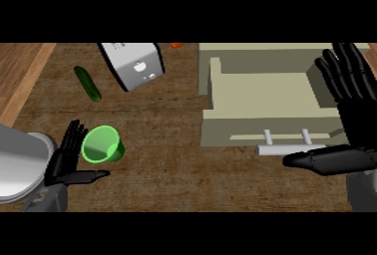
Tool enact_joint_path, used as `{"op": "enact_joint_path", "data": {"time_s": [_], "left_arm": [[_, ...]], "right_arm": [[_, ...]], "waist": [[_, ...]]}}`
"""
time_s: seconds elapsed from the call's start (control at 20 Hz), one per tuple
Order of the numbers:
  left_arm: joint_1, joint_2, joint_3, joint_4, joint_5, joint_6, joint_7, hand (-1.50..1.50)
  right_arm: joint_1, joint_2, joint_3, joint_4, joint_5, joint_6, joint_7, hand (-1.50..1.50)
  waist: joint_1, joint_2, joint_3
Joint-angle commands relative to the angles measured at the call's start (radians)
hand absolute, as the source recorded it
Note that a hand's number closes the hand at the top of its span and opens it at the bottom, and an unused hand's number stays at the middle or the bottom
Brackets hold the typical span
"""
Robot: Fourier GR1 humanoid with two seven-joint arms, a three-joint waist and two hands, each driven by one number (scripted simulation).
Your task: Pick up the cup, place it into the drawer and close the drawer
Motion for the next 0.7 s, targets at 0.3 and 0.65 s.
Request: {"op": "enact_joint_path", "data": {"time_s": [0.3,0.65], "left_arm": [[-0.066,0.017,0.004,0.138,-0.027,-0.032,-0.124,-1.50],[-0.072,-0.016,-0.004,0.152,-0.045,-0.018,-0.169,-1.50]], "right_arm": [[-0.044,-0.011,-0.023,0.025,-0.019,0.002,0.024,-1.50],[-0.013,0.006,0.016,0.015,0.019,0.003,0.005,-1.50]], "waist": [[-0.006,0.003,-0.001],[-0.015,0.007,-0.002]]}}
